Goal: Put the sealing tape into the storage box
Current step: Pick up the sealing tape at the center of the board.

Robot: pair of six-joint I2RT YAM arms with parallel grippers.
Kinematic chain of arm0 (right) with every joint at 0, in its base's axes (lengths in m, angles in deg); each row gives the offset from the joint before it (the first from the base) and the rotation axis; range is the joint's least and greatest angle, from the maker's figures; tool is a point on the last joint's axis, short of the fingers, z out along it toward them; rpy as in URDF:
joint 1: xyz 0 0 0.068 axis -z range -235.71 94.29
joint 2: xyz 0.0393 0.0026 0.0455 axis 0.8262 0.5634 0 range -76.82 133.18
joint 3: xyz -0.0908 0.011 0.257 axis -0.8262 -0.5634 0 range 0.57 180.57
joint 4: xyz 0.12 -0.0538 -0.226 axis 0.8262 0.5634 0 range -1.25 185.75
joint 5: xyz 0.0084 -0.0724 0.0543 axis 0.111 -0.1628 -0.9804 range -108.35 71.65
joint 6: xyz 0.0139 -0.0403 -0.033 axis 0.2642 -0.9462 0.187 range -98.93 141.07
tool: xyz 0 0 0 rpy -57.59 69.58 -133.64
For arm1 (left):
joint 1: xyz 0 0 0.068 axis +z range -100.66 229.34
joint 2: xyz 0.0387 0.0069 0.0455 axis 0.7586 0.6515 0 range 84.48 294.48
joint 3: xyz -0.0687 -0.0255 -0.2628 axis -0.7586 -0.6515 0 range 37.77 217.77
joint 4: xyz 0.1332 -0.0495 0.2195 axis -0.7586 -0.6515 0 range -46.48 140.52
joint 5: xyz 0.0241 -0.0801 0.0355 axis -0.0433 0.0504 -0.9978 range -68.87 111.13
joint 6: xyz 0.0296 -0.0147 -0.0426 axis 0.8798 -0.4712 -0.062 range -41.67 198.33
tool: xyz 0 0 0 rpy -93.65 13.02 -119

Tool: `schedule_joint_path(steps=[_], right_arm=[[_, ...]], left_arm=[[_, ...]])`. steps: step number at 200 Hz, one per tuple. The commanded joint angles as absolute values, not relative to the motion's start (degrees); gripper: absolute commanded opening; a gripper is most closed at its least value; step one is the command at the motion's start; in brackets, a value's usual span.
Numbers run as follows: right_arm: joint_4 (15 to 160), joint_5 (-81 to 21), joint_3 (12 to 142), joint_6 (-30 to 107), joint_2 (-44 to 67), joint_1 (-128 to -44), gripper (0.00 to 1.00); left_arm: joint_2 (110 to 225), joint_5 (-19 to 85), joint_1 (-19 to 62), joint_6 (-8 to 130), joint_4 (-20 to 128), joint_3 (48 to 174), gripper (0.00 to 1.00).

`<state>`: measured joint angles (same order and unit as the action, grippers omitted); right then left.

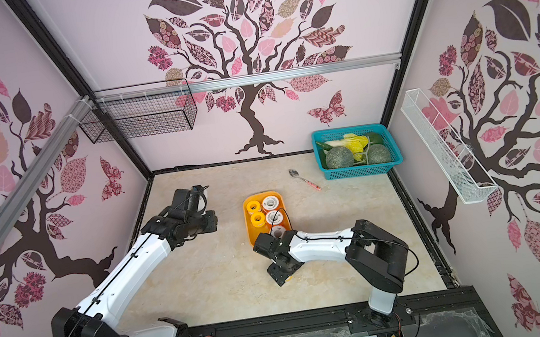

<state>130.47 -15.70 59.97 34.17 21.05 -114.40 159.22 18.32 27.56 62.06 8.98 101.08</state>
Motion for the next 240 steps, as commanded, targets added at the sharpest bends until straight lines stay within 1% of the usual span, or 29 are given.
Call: schedule_joint_path(steps=[1,68,129,155,199,240], right_arm=[[131.14,-14.58,61.49,34.98,19.89,-114.81,0.71],[131.98,-13.81,62.13,34.98,18.5,-114.81,0.68],[133.31,-14.21,63.63,34.33,16.7,-114.77,0.63],[134.42,-14.31,64.7,34.0,16.71,-114.77,0.63],[136.69,-15.25,69.66,30.64,15.16,-113.74,0.64],[139.47,-18.17,76.66,27.87,15.88,-110.54,0.64]], left_arm=[[159.3,17.52,27.55,62.68,9.66,102.1,0.27],[159.07,16.98,27.55,62.6,9.66,102.1,0.27],[158.91,16.81,27.55,62.6,9.58,102.08,0.27],[158.83,16.61,27.55,62.6,9.57,101.96,0.27],[158.4,16.12,27.55,62.49,9.56,101.97,0.27],[158.14,15.68,27.56,62.42,9.56,101.98,0.27]])
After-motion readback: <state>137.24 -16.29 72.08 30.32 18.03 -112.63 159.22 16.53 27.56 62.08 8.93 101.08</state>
